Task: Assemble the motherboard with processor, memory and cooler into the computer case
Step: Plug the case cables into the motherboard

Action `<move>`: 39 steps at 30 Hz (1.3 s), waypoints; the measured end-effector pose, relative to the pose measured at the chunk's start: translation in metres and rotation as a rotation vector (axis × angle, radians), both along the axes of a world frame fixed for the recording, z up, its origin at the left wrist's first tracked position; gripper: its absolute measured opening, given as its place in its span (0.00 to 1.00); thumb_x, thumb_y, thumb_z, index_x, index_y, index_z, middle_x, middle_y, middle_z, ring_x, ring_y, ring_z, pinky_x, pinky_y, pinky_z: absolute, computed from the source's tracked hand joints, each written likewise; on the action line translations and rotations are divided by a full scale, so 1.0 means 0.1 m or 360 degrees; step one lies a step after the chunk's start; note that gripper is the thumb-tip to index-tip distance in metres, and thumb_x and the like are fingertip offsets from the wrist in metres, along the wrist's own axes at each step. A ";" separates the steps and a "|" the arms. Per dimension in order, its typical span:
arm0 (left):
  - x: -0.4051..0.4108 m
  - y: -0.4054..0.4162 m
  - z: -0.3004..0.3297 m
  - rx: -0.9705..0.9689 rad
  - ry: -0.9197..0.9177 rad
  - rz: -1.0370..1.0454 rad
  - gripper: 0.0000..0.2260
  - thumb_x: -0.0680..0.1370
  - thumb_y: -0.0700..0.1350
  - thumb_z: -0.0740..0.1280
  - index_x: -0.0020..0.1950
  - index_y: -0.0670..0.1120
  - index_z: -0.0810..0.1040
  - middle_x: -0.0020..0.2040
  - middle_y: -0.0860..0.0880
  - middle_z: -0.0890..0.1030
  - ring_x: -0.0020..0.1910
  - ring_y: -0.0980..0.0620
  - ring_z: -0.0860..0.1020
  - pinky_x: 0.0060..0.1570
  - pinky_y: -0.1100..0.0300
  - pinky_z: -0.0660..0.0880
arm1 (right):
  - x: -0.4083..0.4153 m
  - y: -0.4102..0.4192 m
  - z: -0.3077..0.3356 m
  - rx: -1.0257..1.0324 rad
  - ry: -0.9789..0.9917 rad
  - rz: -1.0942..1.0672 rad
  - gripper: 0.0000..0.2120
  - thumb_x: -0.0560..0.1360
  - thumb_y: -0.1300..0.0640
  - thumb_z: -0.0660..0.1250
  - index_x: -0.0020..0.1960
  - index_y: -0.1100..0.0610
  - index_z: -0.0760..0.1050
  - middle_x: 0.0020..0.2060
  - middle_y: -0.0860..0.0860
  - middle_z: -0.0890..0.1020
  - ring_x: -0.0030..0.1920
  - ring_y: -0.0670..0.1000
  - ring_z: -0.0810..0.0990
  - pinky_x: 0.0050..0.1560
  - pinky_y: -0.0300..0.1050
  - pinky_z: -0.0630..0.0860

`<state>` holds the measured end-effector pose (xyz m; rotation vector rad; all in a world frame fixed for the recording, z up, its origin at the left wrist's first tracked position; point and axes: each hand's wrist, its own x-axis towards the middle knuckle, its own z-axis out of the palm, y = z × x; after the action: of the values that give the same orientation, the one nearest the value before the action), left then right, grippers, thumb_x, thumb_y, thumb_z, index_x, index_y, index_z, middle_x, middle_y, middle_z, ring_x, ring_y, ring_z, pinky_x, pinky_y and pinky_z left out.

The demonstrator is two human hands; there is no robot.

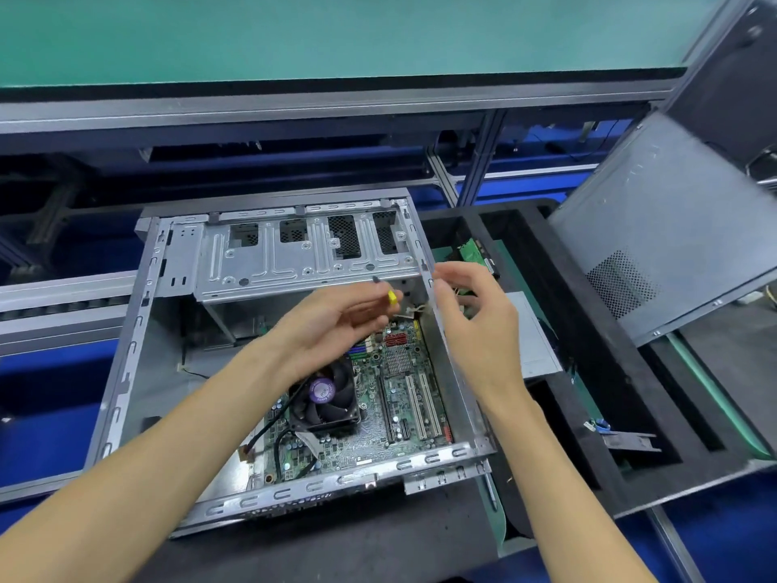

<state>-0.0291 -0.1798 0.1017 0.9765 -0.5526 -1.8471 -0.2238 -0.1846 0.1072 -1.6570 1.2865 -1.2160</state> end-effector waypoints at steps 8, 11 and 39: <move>-0.17 -0.10 -0.26 -0.0682 -0.1886 -0.0228 0.04 0.72 0.48 0.77 0.39 0.50 0.85 0.35 0.56 0.83 0.35 0.62 0.80 0.36 0.72 0.71 | -0.16 -0.07 -0.35 0.0505 0.0171 0.0059 0.13 0.80 0.46 0.67 0.63 0.46 0.73 0.53 0.38 0.79 0.51 0.31 0.77 0.47 0.31 0.72; -0.21 -0.24 -0.34 -0.0820 -0.2154 -0.0377 0.05 0.73 0.49 0.77 0.39 0.50 0.84 0.35 0.57 0.82 0.36 0.62 0.78 0.36 0.73 0.69 | -0.15 -0.07 -0.37 0.0508 0.0152 0.0040 0.13 0.80 0.45 0.66 0.63 0.46 0.73 0.53 0.37 0.79 0.51 0.31 0.76 0.46 0.31 0.72; -0.07 -0.47 -0.79 -0.0699 -0.2107 -0.0333 0.06 0.69 0.50 0.73 0.37 0.51 0.77 0.32 0.56 0.79 0.30 0.61 0.75 0.32 0.67 0.70 | -0.16 -0.08 -0.39 0.0521 -0.0004 0.0013 0.12 0.79 0.46 0.68 0.62 0.45 0.75 0.52 0.37 0.80 0.50 0.33 0.78 0.42 0.25 0.74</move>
<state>-0.0359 -0.2268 0.0228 1.7768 -1.7857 -0.9117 -0.2400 -0.1924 0.0681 -1.4215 1.3917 -0.9427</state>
